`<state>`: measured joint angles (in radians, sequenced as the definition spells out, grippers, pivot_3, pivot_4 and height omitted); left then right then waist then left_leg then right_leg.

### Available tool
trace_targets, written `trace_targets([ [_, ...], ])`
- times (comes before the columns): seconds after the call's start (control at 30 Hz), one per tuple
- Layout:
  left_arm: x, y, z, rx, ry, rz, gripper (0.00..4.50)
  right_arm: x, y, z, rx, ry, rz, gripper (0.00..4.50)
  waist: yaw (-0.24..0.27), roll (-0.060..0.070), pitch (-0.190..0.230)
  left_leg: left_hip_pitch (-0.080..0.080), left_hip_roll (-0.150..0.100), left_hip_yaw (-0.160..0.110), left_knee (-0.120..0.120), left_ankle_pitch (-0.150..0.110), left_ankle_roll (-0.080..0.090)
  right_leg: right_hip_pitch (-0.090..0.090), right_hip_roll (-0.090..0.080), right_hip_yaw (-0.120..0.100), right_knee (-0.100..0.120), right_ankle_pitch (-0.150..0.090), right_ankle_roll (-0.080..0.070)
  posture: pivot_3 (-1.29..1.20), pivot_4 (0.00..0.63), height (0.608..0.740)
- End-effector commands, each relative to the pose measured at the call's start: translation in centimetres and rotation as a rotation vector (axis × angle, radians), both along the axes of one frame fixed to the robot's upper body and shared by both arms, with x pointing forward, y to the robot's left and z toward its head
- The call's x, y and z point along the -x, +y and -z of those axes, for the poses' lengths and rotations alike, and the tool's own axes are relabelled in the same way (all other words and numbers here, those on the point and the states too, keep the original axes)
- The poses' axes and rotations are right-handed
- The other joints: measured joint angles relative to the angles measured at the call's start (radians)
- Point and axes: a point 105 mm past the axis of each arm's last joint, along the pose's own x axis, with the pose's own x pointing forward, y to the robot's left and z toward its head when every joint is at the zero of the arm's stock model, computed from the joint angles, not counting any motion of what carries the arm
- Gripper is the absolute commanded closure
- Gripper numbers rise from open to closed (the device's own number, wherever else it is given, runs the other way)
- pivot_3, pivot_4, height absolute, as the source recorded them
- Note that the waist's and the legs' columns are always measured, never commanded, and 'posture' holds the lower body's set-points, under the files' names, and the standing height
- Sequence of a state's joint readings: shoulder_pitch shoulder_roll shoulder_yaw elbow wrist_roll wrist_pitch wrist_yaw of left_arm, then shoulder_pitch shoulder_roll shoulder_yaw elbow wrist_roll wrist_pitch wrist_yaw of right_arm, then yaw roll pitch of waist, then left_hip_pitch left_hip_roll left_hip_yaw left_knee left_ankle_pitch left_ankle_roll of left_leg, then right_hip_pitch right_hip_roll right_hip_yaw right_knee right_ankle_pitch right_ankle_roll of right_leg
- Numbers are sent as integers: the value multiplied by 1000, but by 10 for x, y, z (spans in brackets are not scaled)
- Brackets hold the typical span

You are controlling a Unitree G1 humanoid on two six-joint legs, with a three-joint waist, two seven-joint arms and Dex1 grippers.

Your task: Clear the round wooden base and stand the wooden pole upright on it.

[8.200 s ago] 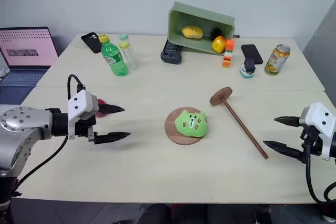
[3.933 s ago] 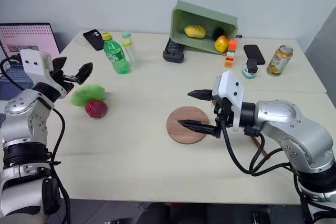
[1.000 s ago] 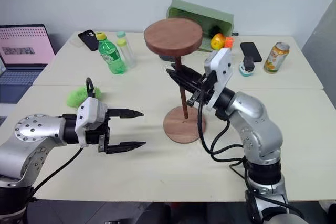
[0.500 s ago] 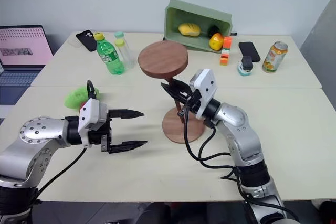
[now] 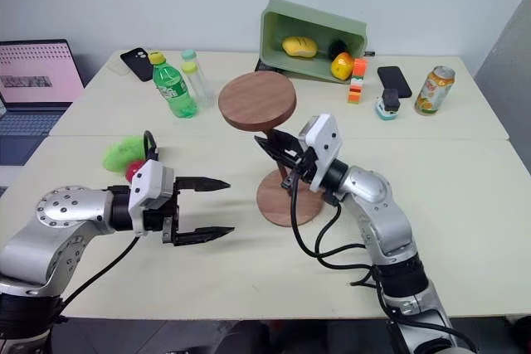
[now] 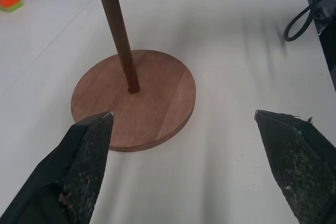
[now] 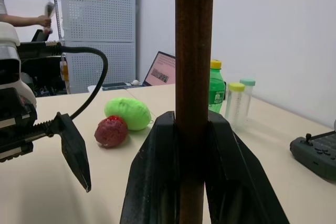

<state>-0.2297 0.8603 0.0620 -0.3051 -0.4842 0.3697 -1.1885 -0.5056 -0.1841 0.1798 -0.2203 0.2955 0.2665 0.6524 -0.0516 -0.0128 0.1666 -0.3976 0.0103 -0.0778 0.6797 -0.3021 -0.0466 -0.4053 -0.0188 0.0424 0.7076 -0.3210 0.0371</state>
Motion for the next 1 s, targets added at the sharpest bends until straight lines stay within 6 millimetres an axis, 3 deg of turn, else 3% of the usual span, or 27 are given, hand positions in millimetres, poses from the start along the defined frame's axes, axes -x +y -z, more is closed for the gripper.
trace_targets([
  [0.03, -2, -4, -3, -61, -21, -1, 0, 3, -3, -6, -18, -37, 6, 4254, 0, 0, 0, 0, 0, 0, 0, 0, 0, 0, 0, 0, 0, 0, 0, 0, 150, 740],
  [0.47, 0, -6, 0, -70, -13, 22, 0, -1, -1, -6, -44, -32, 22, 4254, 0, 0, 0, 0, 0, 0, 0, 0, 0, 0, 0, 0, 0, 0, 0, 0, 150, 740],
  [1.0, -6, -2, 5, -72, -19, 12, 0, 5, 0, 12, -10, 15, -5, 4254, 0, 0, 0, 1, 0, 0, 0, 0, 0, 0, 0, 0, 2, 0, 0, 0, 150, 740],
])
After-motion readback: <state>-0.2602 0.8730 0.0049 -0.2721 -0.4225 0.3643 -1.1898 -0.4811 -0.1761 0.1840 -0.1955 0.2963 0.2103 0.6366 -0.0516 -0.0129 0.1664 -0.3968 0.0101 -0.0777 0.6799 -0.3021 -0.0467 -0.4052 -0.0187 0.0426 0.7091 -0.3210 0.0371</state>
